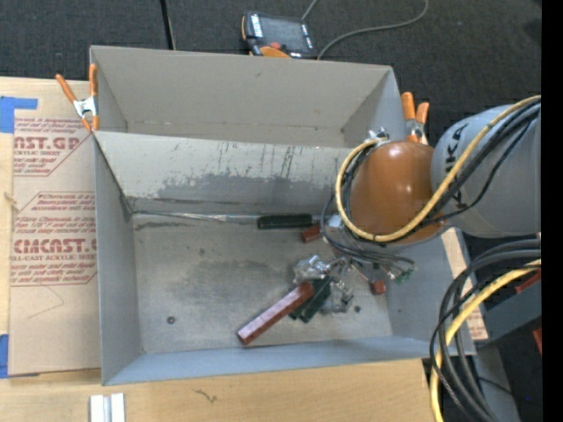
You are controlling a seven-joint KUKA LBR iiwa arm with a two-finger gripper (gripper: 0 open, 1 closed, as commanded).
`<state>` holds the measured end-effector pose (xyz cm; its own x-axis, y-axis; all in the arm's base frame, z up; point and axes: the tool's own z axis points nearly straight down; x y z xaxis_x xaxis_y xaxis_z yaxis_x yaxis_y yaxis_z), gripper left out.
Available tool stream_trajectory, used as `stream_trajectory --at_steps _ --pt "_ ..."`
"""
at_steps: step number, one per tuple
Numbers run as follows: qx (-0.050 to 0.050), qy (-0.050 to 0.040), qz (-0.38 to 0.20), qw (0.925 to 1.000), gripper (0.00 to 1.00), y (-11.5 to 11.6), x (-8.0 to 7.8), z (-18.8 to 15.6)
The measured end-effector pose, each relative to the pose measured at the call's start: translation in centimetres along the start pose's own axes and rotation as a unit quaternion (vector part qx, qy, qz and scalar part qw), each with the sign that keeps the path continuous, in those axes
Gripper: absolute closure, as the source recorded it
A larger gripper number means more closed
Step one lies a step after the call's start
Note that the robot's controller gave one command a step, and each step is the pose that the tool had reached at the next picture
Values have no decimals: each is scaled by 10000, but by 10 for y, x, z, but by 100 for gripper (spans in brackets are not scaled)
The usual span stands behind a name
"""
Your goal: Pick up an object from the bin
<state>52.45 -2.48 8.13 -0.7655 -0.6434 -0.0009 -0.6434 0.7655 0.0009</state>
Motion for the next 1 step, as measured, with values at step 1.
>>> stream_trajectory --at_steps 1 --pt "33 -27 -77 10000 100 -17 10 -123"
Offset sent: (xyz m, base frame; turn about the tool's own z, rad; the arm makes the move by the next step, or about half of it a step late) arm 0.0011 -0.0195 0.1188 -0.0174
